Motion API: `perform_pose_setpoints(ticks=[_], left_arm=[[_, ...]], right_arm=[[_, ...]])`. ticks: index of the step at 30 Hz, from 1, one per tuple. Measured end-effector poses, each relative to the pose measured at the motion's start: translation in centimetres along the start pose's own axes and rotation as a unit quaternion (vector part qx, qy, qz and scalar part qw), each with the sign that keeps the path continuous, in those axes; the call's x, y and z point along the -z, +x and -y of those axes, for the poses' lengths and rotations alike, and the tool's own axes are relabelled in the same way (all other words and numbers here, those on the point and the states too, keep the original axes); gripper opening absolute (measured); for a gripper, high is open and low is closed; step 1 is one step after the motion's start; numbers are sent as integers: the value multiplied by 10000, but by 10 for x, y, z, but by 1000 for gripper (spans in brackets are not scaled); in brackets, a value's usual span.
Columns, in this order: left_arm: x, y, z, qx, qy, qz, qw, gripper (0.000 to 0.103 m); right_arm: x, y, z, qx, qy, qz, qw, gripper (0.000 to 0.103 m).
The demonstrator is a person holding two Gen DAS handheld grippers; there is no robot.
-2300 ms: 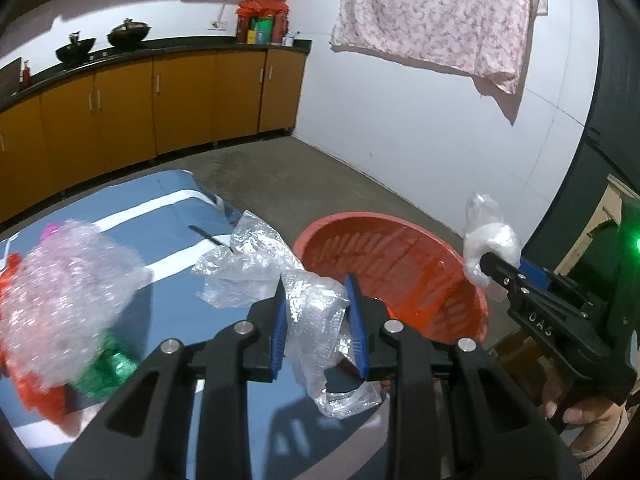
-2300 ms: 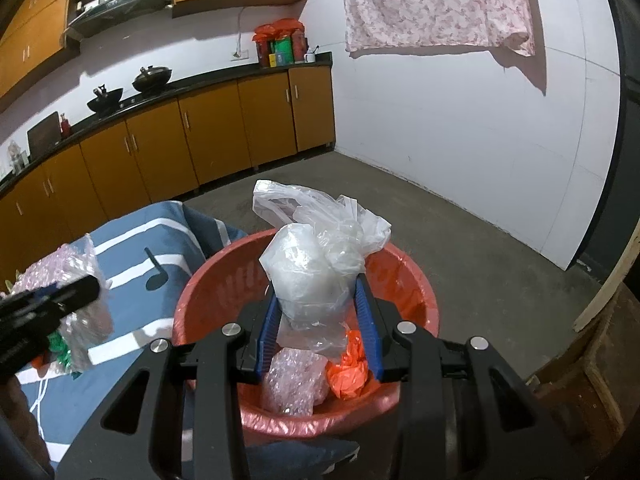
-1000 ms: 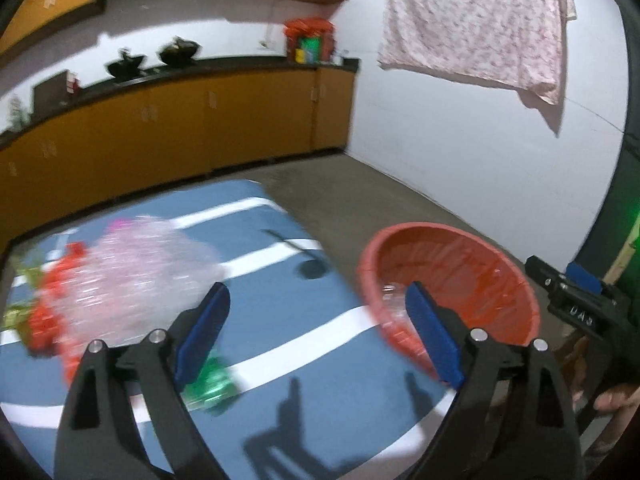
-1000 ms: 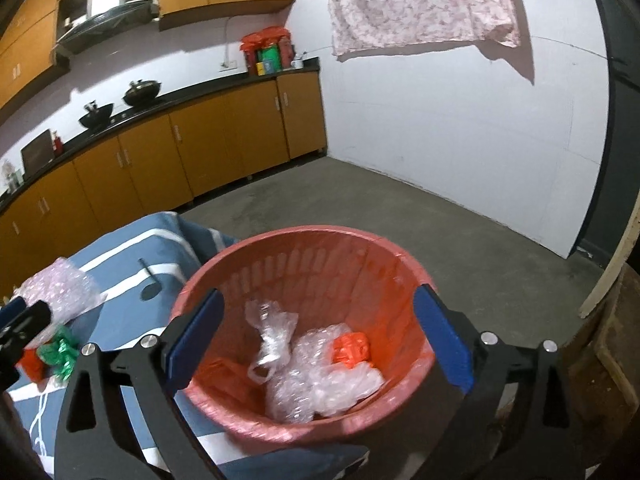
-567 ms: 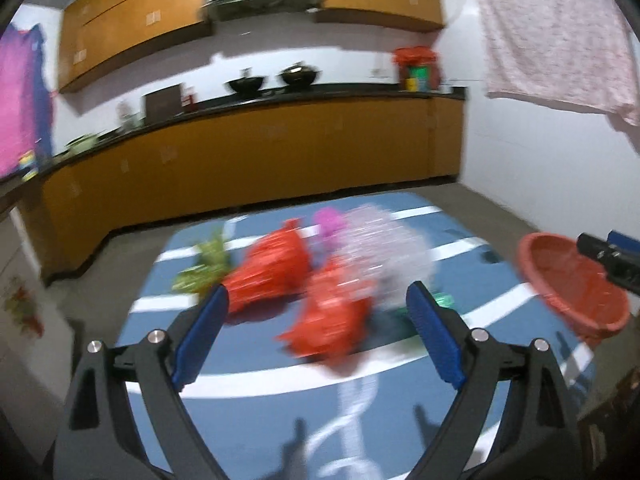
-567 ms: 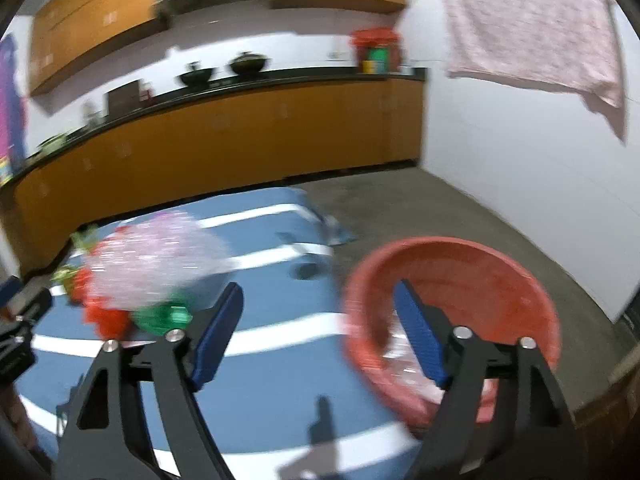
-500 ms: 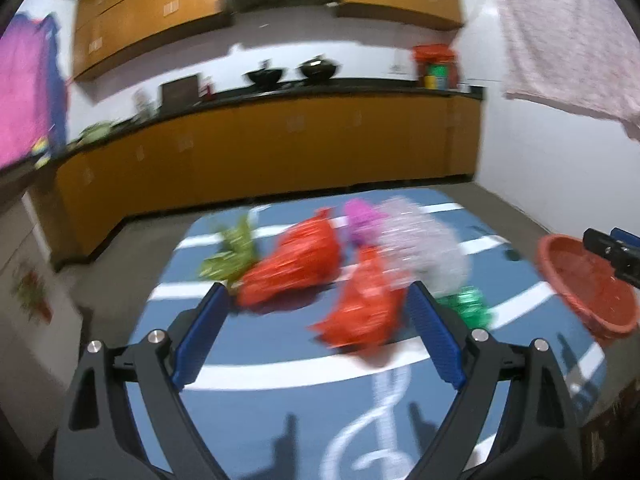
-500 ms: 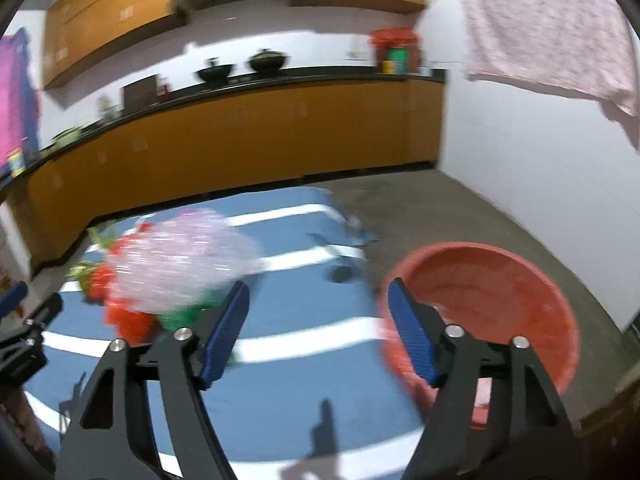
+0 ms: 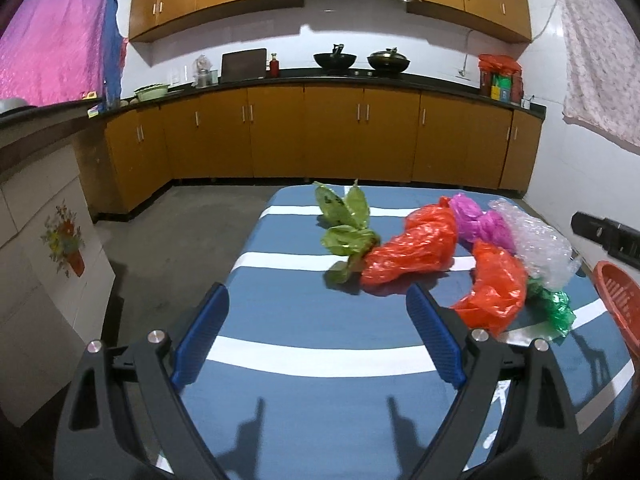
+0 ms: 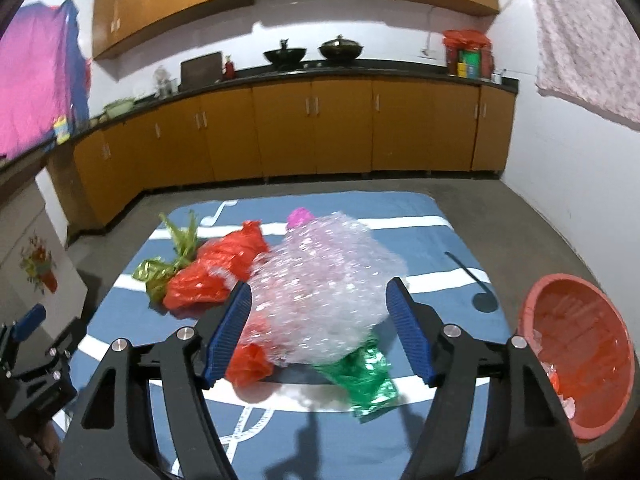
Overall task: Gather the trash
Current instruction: 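Move both open tools back over the bags on the table, then grasp the clear bubble wrap with the right tool while the left tool grasps a red bag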
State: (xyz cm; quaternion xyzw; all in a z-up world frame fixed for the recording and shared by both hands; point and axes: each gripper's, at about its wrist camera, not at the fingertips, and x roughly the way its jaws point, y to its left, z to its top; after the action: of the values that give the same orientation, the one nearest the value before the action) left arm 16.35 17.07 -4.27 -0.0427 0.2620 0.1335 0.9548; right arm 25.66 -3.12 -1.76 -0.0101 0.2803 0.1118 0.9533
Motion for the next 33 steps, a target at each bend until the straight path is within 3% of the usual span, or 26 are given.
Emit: perform_pose_setpoints(ticks=[6,14,17,33], left_arm=[[1,3,-7,74,-85,-30,9999,89],[-2,15,-7,172,-125,-117,9997,88],[-2,18,-2,272,-74,-136,9995,88],[-13,27,87,1182,409,-181,9920,87]], right_arm=[[4,21,-9,215,-221,-234,9993,69],[13,27,-7,339,-333,-444,9979,25],[13,21,-6,409,-409,-310,9978,14],[-3,-13,46,916,-145,368,9950,8]])
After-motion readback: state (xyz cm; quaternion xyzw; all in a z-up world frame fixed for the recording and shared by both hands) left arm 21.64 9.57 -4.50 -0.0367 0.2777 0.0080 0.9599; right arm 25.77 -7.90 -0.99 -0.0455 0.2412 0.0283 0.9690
